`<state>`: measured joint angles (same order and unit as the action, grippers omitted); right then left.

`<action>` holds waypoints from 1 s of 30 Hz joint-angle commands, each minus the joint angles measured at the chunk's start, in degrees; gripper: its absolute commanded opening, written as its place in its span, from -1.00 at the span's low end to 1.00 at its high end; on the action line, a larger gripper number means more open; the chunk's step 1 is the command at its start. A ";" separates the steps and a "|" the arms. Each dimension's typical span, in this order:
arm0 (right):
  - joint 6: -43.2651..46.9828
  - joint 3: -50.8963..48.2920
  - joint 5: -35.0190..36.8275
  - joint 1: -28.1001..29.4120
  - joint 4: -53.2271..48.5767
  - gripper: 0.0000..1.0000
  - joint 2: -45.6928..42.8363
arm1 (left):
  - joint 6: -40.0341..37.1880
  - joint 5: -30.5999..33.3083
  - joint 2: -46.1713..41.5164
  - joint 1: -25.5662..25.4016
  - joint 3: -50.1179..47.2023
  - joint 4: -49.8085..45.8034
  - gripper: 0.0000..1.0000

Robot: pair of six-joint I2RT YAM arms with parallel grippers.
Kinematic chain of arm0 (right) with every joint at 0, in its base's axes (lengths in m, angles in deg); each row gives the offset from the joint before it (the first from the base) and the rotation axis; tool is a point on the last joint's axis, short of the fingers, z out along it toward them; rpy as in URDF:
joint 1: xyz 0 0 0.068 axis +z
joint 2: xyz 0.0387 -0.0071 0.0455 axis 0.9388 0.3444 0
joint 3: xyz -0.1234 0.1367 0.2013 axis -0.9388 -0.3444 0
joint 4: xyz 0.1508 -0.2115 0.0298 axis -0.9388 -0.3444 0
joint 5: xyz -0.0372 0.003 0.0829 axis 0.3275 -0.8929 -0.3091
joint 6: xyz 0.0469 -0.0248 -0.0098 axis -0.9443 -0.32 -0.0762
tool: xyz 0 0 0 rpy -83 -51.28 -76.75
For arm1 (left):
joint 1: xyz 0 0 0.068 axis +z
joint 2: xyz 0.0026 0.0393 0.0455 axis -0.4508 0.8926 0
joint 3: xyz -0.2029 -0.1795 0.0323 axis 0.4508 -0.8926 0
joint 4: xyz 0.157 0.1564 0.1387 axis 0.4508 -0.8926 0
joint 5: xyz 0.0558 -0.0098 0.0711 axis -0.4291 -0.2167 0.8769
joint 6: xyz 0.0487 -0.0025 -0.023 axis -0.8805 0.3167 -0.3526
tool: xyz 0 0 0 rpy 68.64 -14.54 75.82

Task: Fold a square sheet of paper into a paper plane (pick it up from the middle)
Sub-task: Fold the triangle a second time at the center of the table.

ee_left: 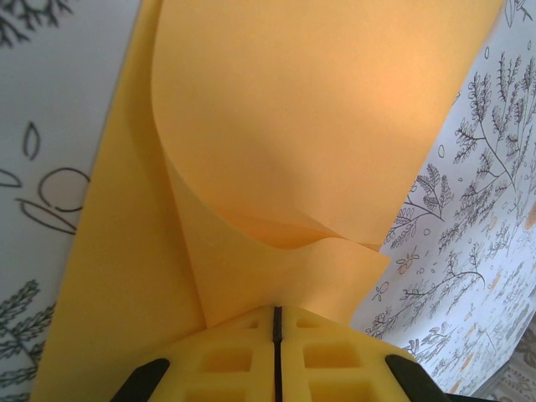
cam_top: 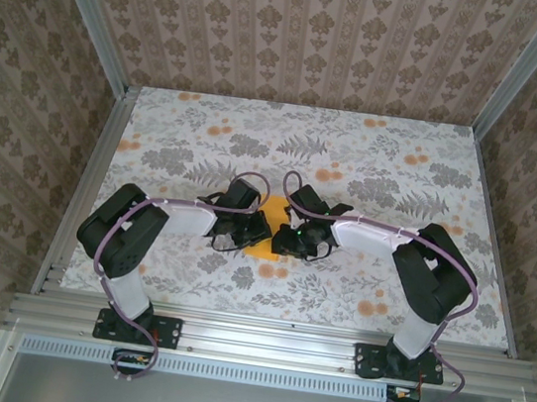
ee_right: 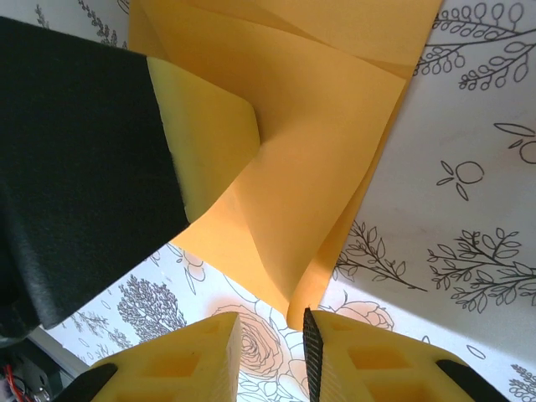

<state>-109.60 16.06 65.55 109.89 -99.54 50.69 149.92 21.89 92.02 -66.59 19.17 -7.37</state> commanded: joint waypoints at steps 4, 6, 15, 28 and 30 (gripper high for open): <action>-8.00 -2.38 1.64 -1.14 5.00 -0.42 -0.09 | 0.77 2.21 1.15 -0.31 -0.32 -5.12 -0.83; -9.43 -2.94 1.00 -1.94 7.06 -0.41 -0.33 | 0.78 2.21 0.96 -0.38 -0.44 -4.93 -0.82; -11.14 -2.31 -0.15 -3.46 7.74 -0.36 2.54 | 0.99 1.70 -0.89 -0.31 -0.79 -3.85 -0.69; -10.71 -2.62 -4.20 -4.42 12.86 -0.47 4.67 | 2.31 0.69 -3.66 -0.04 -1.95 -0.81 -0.65; -10.76 -2.70 -4.74 -4.60 13.65 -0.50 4.75 | 2.49 0.56 -3.58 -0.10 -2.20 -0.49 -0.67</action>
<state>-119.50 13.83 62.93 105.74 -88.08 54.34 151.45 21.96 89.85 -66.52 17.99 -7.37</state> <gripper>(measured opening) 0.257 0.165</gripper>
